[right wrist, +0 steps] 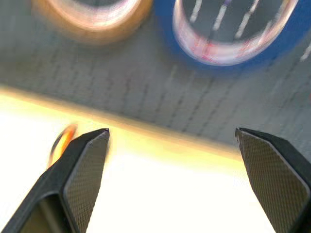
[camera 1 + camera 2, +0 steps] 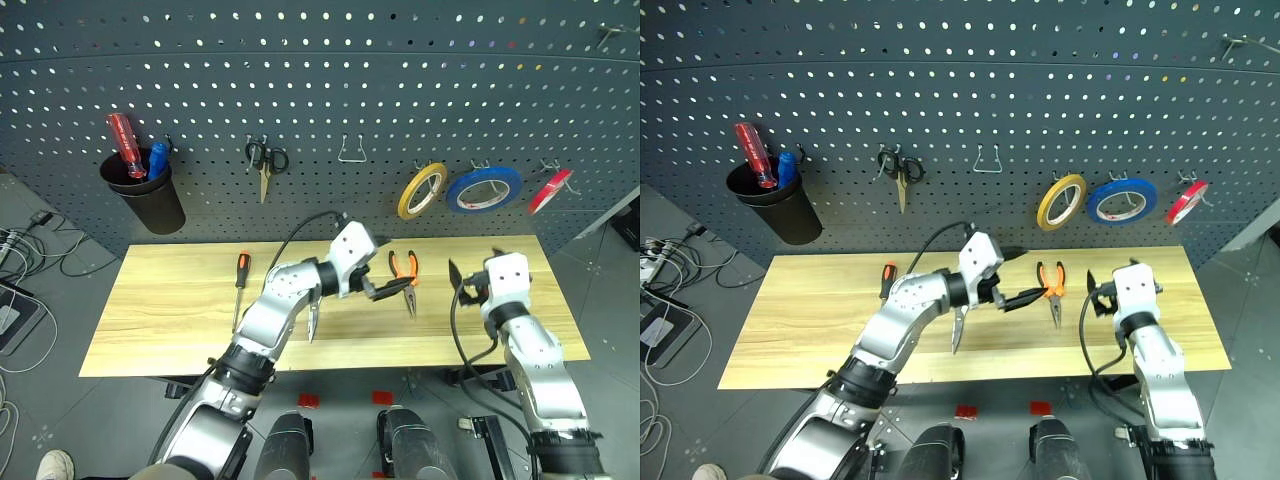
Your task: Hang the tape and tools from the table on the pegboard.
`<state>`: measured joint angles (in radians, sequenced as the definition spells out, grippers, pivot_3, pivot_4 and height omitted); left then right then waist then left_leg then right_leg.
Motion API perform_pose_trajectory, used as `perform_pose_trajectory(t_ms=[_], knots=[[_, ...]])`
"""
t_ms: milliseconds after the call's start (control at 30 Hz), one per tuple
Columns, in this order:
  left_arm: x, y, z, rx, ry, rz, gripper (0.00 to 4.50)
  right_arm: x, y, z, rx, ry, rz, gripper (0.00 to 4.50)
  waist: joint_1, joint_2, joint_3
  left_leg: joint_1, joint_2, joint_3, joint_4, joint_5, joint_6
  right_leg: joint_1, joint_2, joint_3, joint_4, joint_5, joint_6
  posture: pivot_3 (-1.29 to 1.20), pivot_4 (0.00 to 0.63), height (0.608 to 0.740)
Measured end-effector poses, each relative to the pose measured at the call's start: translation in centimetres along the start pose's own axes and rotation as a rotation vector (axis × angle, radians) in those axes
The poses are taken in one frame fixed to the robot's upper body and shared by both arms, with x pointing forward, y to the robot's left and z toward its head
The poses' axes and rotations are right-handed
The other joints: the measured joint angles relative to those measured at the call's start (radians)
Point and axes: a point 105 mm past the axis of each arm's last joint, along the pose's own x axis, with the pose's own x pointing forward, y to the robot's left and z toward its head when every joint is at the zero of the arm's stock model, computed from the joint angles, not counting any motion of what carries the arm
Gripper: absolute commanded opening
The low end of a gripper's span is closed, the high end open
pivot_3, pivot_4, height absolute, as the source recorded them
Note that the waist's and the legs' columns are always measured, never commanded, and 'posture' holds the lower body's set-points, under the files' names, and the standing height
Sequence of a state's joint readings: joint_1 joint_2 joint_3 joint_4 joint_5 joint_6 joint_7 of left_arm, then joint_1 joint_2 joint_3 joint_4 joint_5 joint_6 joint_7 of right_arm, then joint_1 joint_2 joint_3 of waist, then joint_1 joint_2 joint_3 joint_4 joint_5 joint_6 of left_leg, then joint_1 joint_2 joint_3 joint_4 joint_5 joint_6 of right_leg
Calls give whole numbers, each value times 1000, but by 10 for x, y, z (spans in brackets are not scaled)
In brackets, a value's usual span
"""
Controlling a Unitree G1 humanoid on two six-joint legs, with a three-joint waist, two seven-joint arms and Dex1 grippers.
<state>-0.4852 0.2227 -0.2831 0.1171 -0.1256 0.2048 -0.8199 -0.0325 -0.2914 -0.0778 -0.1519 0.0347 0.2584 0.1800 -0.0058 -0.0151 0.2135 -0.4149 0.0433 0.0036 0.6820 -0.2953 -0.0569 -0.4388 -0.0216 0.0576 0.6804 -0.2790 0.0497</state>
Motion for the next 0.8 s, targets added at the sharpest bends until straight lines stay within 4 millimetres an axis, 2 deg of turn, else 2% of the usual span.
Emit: perform_pose_trajectory(t_ms=[133, 200, 333, 433, 600, 800], knots=[[-29, -7, -33, -20, 99, 10, 4500, -3, 21, -19, 163, 199, 42, 4437, -1, 0, 6, 2, 1, -2, 0, -2, 3, 1, 1, 2, 0, 0, -1, 17, 309, 740], [-41, -8, -42, -29, 130, 25, 4500, 3, 32, -19, 227, 269, 57, 4437, -2, 2, 11, 3, 0, -3, 0, -3, 5, 1, 1, 2, 1, 0, -1, 27, 324, 740], [-53, -5, -42, -16, 145, 57, 4500, 22, 45, 6, 277, 308, 82, 4437, 5, 2, 28, 5, -1, -4, 0, -3, 6, 4, 0, 2, 1, 0, -1, 57, 351, 740], [-61, -3, -46, -26, 158, 94, 4500, 35, 48, 16, 275, 331, 93, 4437, 4, 1, 39, 6, -1, -4, 0, -4, 7, 4, 0, 2, 0, 0, -1, 78, 368, 740], [-70, -8, -56, -64, 183, 130, 4500, 51, 52, 16, 286, 392, 102, 4437, 4, 0, 69, 6, 0, -4, 0, -4, 7, 4, 0, 3, 2, 0, -1, 113, 391, 740], [-76, 2, -52, -57, 181, 200, 4500, 65, 56, 14, 296, 440, 117, 4437, 5, -1, 98, 6, 0, -4, 0, -4, 7, 3, 0, 3, 2, 0, -1, 156, 411, 740]])
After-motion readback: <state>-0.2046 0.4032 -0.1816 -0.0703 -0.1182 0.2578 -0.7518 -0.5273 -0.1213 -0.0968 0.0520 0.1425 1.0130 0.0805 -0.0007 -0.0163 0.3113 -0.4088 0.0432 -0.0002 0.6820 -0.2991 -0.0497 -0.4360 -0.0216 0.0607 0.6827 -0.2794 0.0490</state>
